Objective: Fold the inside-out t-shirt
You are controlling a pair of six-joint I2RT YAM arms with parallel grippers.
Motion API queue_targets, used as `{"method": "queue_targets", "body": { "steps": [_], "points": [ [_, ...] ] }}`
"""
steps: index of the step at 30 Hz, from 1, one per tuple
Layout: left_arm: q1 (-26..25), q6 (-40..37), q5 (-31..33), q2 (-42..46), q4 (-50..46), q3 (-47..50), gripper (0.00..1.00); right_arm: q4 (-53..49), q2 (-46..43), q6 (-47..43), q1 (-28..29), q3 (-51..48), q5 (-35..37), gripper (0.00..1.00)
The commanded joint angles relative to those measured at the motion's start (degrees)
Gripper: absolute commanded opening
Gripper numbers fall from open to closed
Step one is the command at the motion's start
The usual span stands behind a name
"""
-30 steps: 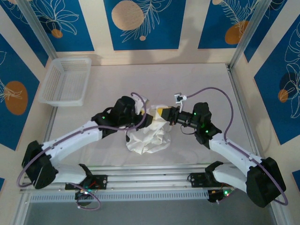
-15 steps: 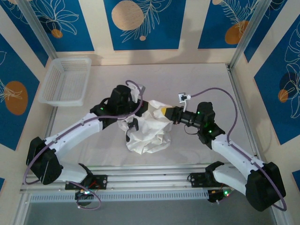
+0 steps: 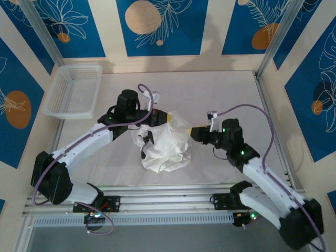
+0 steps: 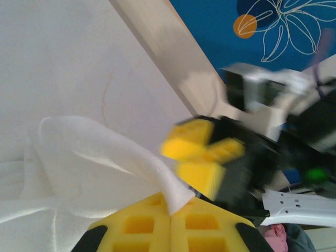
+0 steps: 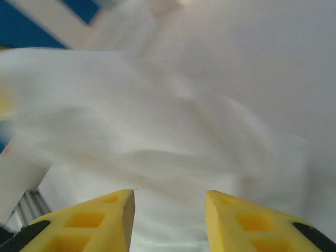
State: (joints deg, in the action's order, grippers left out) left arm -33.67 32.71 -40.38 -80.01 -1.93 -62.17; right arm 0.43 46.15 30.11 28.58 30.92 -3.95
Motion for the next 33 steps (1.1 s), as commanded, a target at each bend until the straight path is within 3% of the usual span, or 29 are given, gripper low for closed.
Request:
{"method": "queue_targets", "body": {
  "steps": [1, 4, 7, 12, 18, 21, 22, 24, 26, 28, 33],
  "points": [
    [-0.5, 0.5, -2.8, -1.3, 0.2, -0.3, 0.00, -0.6, -2.0, -4.7, 11.1, 2.1, 19.2, 0.36],
    [-0.9, 0.4, -4.1, -2.1, 0.4, -1.6, 0.00, -2.7, 4.4, -9.5, 16.0, 7.8, 23.0, 0.37],
    [-1.4, -1.0, -5.3, -2.4, -1.1, -3.2, 0.00, -2.1, 10.9, -13.4, 16.2, 12.0, 26.1, 0.38],
    [-1.8, -2.3, -5.0, -1.3, -2.9, -3.7, 0.00, 1.4, 19.2, -23.8, 16.4, 15.5, 21.6, 0.41],
    [-1.9, -2.8, -3.9, 0.0, -3.8, -3.0, 0.00, 5.9, 21.4, -27.4, 16.7, 13.2, 18.6, 0.52],
    [-1.9, -2.6, -4.3, -0.2, -3.5, -3.1, 0.00, 6.4, 22.2, -26.1, 16.4, 13.3, 23.7, 0.53],
    [-1.9, -2.6, -4.3, -0.3, -3.5, -3.2, 0.00, 6.0, 22.5, -25.5, 16.2, 13.7, 25.3, 0.50],
    [-1.9, -2.8, -4.1, -0.3, -3.5, -3.3, 0.00, 5.7, 22.5, -23.7, 15.7, 14.0, 26.6, 0.33],
    [-1.9, -3.4, -3.0, -0.4, -4.4, -3.5, 0.00, 5.2, 21.8, -21.9, 14.5, 13.7, 23.8, 0.13],
    [-1.9, -3.8, -2.0, -0.4, -5.3, -3.4, 0.00, 3.5, 20.6, -19.5, 13.4, 13.1, 19.8, 0.01],
    [-1.8, -4.3, -1.7, -0.8, -5.9, -3.0, 0.00, -4.2, 15.7, -13.5, 8.3, 9.9, 7.7, 0.00]
  ]
}}
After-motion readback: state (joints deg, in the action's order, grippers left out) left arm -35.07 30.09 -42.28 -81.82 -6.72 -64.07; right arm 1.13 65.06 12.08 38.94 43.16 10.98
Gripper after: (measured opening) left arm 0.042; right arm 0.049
